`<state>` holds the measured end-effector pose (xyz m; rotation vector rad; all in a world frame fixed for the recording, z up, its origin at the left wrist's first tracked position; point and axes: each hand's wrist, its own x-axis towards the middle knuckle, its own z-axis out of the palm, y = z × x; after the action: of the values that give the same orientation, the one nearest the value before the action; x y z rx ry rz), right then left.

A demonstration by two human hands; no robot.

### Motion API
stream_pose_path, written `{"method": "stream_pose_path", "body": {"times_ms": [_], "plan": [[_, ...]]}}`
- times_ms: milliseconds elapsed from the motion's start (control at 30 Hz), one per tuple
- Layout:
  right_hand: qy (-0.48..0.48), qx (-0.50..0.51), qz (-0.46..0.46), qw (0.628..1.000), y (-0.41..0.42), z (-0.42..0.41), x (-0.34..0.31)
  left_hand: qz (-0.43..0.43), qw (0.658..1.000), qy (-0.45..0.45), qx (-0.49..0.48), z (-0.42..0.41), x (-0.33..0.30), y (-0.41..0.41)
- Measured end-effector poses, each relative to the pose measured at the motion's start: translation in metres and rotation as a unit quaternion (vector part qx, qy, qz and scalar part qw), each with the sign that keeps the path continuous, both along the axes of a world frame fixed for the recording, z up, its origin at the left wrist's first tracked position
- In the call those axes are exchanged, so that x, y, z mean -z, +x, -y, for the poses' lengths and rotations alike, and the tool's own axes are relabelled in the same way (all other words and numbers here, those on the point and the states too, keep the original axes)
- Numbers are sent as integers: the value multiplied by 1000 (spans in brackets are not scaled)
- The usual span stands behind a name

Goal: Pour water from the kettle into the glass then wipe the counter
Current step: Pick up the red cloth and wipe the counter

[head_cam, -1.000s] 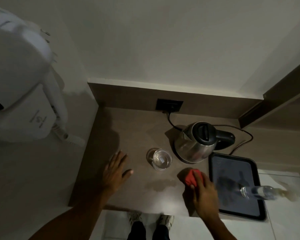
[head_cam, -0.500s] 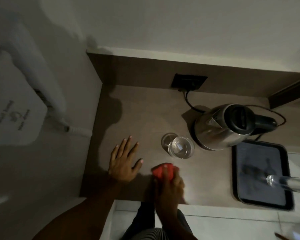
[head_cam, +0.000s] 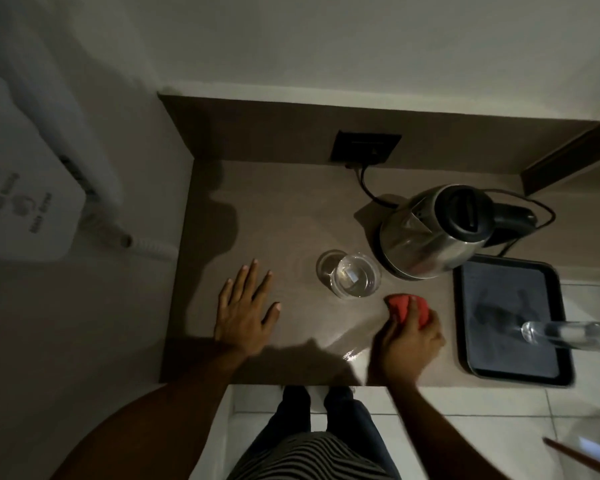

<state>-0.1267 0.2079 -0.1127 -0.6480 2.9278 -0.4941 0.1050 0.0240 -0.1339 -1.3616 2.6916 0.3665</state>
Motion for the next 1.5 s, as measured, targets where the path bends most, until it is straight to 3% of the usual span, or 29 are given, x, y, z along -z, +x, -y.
{"method": "stream_pose_path", "body": {"times_ms": [67, 133, 233, 300, 333, 400, 467, 533, 600, 667, 767, 900, 967, 1033, 1167, 1267, 1333, 1433, 1500], "plan": [[-19, -46, 26, 998, 49, 18, 0, -8, 1000, 4, -2, 0, -1, 0], [-11, -225, 38, 973, 93, 14, 4, -9, 1000, 2, -1, 1, -2, 0], [-24, -497, 108, 861, 91, -1, 4, -1, 1000, 5, 0, -1, -4, 1], [-60, -588, 117, 798, 41, 2, -8, -2, 1000, 1, 6, -1, -5, 0], [-88, -593, 104, 794, 13, 0, -10, -5, 1000, 3, 8, -1, -5, 0], [-99, -449, 63, 886, -34, -9, -13, -8, 1000, 3, 12, -1, -3, 1], [-50, -216, 0, 975, -46, -14, -8, -6, 1000, 1, 11, -1, -2, 1], [-31, -45, -8, 998, -15, -1, -4, 3, 1000, 10, 9, -1, -1, 1], [-38, 26, 21, 999, 29, 19, -10, 10, 1000, 11, 11, -1, -1, 0], [-34, -23, 57, 998, 77, 31, -13, 11, 1000, 13, 10, -1, -3, 0], [-2, -181, 82, 980, 133, 38, -13, 1, 1000, 16, 1, -1, -4, 0], [13, -432, 108, 895, 98, 34, -10, -20, 1000, 16, 3, -1, -3, 1], [23, -499, 92, 861, 55, 19, -18, -27, 1000, 12, 4, -1, -2, 2], [11, -466, 67, 882, 6, 0, -24, -22, 1000, 11, 3, -1, -2, 3], [-6, -163, 27, 986, -40, -17, -26, -12, 1000, 10, 8, -1, -2, 1], [-24, 4, 60, 998, 12, 2, -24, -6, 1000, 13, 11, -1, -4, 0], [-41, -22, 111, 993, 66, 16, -26, -4, 1000, 9, 10, -1, -3, 0], [-36, -183, 134, 973, 131, 33, -24, -10, 1000, 10, 11, -1, -1, 0], [-31, -231, 145, 962, 135, 49, -28, -6, 1000, 6, 14, -1, 2, 1]]}}
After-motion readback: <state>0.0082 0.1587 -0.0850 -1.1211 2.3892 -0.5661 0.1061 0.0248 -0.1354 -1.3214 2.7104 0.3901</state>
